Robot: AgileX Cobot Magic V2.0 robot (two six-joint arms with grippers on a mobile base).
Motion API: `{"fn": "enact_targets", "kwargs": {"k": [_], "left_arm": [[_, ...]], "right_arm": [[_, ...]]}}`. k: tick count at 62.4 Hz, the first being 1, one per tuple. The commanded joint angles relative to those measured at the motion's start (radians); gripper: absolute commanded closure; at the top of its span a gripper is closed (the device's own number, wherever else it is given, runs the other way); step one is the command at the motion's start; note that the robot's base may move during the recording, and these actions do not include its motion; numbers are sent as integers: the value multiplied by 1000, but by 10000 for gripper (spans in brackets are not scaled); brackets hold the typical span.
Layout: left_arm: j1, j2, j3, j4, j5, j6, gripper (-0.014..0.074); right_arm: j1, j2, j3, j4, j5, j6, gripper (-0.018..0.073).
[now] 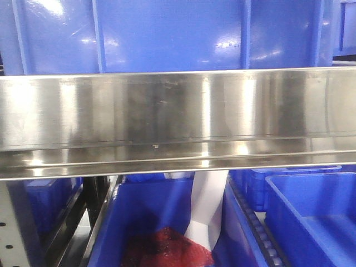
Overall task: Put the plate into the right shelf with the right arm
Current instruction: 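Withdraw the right gripper from the bin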
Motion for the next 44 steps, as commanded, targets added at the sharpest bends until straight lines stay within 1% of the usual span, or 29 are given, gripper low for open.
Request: {"fn": "enact_targets", "kwargs": {"k": [1, 6, 12, 15, 19, 21, 24, 33, 44], "left_arm": [[1, -6, 10, -6, -88, -3, 643], [1, -6, 10, -6, -88, -3, 643], [1, -6, 10, -6, -88, -3, 643], [1, -6, 10, -6, -88, -3, 643], [1, -6, 10, -6, -88, -3, 643], [1, -6, 10, -6, -88, -3, 643], [1, -6, 10, -6, -88, -3, 643], [1, -6, 10, -6, -88, -3, 643], [1, -6, 10, -6, -88, -3, 643]], "right_arm": [[-38, -91, 75, 0, -192, 23, 499], [-64, -171, 182, -67, -257, 105, 499], [-80, -289, 327, -203, -315, 247, 500], [-81, -367, 419, -300, -345, 341, 500], [-81, -434, 508, -397, -364, 448, 501], [-81, -473, 555, -442, -368, 499, 501], [-81, -526, 619, -482, -369, 541, 501], [-81, -675, 804, -488, -399, 550, 501], [-81, -807, 1020, -487, -554, 550, 501]]}}
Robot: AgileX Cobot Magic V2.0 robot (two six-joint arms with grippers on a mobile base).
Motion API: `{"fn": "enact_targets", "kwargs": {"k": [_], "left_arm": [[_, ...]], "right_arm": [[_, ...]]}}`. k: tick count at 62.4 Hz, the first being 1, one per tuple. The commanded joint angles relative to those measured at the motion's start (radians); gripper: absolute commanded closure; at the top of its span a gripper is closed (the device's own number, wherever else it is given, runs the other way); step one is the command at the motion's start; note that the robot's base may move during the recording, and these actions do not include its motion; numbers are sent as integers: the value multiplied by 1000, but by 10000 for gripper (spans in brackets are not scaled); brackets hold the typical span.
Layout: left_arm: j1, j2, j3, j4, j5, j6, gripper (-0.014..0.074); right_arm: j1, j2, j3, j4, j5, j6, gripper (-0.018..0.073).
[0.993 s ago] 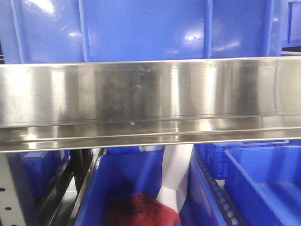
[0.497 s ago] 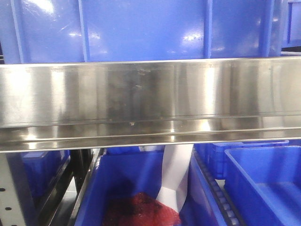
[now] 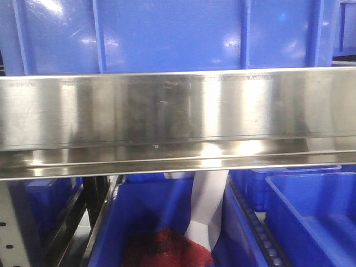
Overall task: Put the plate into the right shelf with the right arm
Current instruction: 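Withdraw the right gripper from the bin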
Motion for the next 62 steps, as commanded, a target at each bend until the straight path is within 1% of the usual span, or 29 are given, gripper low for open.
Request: {"fn": "enact_targets", "kwargs": {"k": [1, 12, 20, 26, 30, 35, 40, 55, 62], "left_arm": [[1, -6, 10, -6, -88, -3, 643], [1, -6, 10, -6, -88, -3, 643], [1, -6, 10, -6, -88, -3, 643], [1, -6, 10, -6, -88, -3, 643], [1, -6, 10, -6, -88, -3, 643], [1, -6, 10, -6, -88, -3, 643], [1, -6, 10, -6, -88, -3, 643], [1, -6, 10, -6, -88, -3, 643], [1, -6, 10, -6, -88, -3, 643]], "right_arm": [[-7, -40, 77, -17, -197, 3, 501], [-7, -99, 251, -17, -347, 3, 501], [-7, -123, 342, -17, -454, 0, 501], [-7, -136, 391, -15, -517, -24, 501], [-7, -137, 407, -4, -524, -42, 501], [-8, -137, 410, 34, -504, -114, 501], [-25, -137, 410, 75, -502, -169, 501], [-59, -137, 414, 77, -499, -176, 501], [-62, -140, 430, 94, -508, -176, 501]]}}
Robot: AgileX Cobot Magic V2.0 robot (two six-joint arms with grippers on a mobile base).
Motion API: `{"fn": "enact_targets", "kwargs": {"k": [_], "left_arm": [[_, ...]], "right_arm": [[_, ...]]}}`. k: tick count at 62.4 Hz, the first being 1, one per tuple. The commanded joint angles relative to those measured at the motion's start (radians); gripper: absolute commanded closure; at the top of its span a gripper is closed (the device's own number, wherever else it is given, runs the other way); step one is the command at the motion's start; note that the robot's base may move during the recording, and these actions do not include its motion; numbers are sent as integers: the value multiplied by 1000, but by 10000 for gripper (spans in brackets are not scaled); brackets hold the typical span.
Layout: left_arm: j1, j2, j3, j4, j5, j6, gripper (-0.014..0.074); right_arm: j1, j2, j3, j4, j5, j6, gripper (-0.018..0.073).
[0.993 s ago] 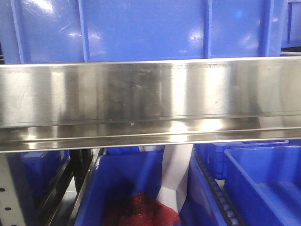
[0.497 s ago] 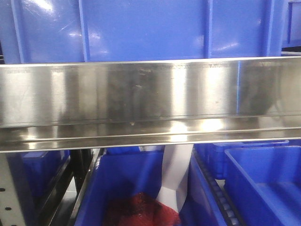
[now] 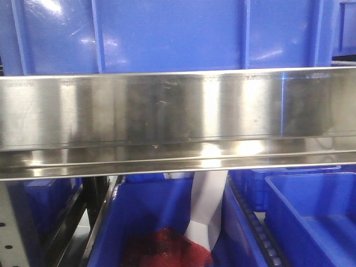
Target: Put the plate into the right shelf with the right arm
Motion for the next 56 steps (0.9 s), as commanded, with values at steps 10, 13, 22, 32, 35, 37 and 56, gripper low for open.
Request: {"fn": "enact_targets", "kwargs": {"k": [10, 13, 22, 32, 35, 37, 56], "left_arm": [[1, -6, 10, -6, -88, -3, 643], [1, -6, 10, -6, -88, -3, 643], [1, -6, 10, -6, -88, -3, 643], [1, -6, 10, -6, -88, -3, 643], [1, -6, 10, -6, -88, -3, 643], [1, -6, 10, -6, -88, -3, 643], [1, -6, 10, -6, -88, -3, 643]], "right_arm": [[-7, -31, 6, 22, -91, -12, 501], [-7, -32, 6, 19, -91, -12, 501], [-7, -32, 6, 18, -79, -12, 501], [-7, -32, 6, 18, -22, -12, 501], [-7, -32, 6, 18, -10, -12, 503], [-7, -32, 6, 17, -9, -12, 503], [-7, -32, 6, -41, -10, -12, 503]]}}
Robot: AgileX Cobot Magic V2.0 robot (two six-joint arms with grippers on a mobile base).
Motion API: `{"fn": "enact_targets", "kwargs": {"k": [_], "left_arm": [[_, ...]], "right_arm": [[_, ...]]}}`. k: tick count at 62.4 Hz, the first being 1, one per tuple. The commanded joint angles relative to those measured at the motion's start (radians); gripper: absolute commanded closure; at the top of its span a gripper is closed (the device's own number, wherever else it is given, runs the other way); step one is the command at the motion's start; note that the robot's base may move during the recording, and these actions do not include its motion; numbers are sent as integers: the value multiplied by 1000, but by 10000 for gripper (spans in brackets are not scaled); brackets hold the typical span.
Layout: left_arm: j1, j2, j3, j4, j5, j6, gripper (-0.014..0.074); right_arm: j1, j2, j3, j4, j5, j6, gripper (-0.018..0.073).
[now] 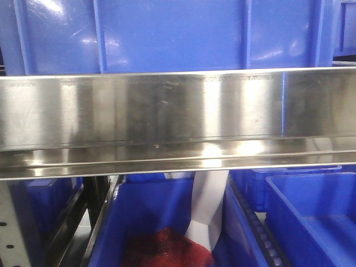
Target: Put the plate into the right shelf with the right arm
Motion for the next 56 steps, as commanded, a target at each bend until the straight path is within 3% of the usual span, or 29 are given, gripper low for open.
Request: {"fn": "enact_targets", "kwargs": {"k": [1, 56], "left_arm": [[1, -6, 10, -6, -88, -3, 643], [1, -6, 10, -6, -88, -3, 643]], "right_arm": [[-4, -14, -5, -22, -82, -8, 503], [-4, -14, -5, 0, -70, 6, 503]]}}
